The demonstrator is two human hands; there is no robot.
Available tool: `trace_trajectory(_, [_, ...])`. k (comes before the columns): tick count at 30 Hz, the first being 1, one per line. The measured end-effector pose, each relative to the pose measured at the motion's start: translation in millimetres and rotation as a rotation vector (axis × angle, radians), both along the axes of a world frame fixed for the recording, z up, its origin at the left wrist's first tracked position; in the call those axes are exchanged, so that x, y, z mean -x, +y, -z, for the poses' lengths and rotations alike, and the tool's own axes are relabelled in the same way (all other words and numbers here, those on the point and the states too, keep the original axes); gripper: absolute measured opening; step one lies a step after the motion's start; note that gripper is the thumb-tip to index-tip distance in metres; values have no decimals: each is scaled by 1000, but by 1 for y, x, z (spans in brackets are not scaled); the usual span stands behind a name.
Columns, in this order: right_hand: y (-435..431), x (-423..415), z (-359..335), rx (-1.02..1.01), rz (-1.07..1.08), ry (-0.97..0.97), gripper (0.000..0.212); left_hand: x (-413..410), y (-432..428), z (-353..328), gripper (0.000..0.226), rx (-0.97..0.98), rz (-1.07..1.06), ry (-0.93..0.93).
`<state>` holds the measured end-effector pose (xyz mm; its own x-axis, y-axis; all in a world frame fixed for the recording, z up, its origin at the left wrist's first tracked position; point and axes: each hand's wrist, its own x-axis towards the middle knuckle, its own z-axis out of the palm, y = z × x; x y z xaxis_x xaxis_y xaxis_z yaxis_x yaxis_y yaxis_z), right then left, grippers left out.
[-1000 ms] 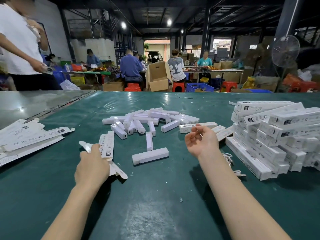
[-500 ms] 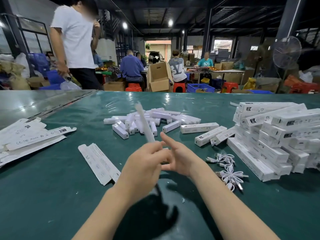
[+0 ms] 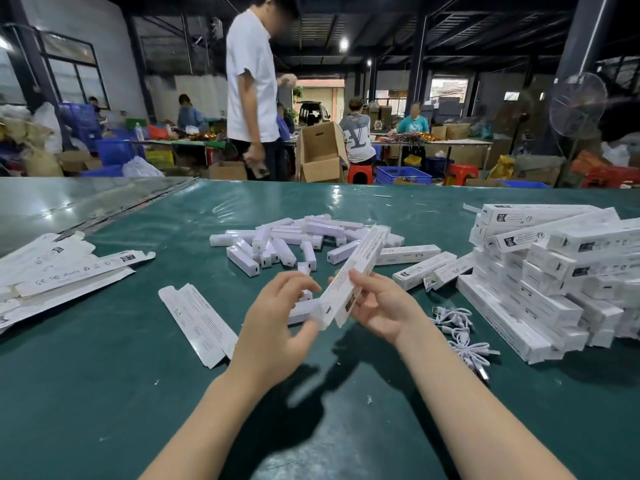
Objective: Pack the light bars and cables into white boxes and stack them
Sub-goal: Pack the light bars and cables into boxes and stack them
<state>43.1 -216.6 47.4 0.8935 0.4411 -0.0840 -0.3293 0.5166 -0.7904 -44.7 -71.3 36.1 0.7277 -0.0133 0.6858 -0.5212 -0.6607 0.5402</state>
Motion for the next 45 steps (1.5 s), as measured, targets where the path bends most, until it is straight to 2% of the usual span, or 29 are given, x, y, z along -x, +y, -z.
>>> trace_trajectory(4, [3,2,0,-69,-40,56,9,-1,-4,4,37,114,44,163])
trace_trajectory(6, [4,6,-1,-141,-49,114,6,-2,-4,6,40,232,70,208])
trace_trajectory(8, [6,10,-4,-177,-55,115,9,-4,-5,3,34,378,98,228])
trace_trajectory(10, [8,11,-6,-129,-39,52,16,-4,-7,0,32,525,133,248])
trace_trajectory(13, [14,9,-4,9,122,-21,10,-3,-8,-4,36,643,208,292])
trace_trajectory(16, [18,8,-2,78,258,-44,10,1,-13,-5,22,521,229,341])
trace_trajectory(18, [17,8,-3,46,248,-21,8,2,-16,-4,17,471,195,362])
trace_trajectory(23, [12,15,-9,-353,-18,163,34,-1,-16,-4,21,473,159,420])
trace_trajectory(25, [15,16,-9,-410,-34,188,33,0,-17,-3,23,474,169,424])
trace_trajectory(29, [20,12,-9,-289,142,173,27,1,-22,-1,26,447,162,381])
trace_trajectory(32, [20,10,-11,-252,196,189,34,2,-22,-1,9,387,219,331])
trace_trajectory(37, [24,8,-11,-233,223,313,38,3,-15,4,18,61,153,179])
trace_trajectory(41, [25,8,-13,-204,261,325,39,2,-16,6,7,-81,29,101])
trace_trajectory(43, [25,9,-14,-228,282,328,43,0,-17,5,3,-77,12,56])
trace_trajectory(45, [27,11,-15,-254,297,323,46,-1,-17,6,11,-9,-3,30])
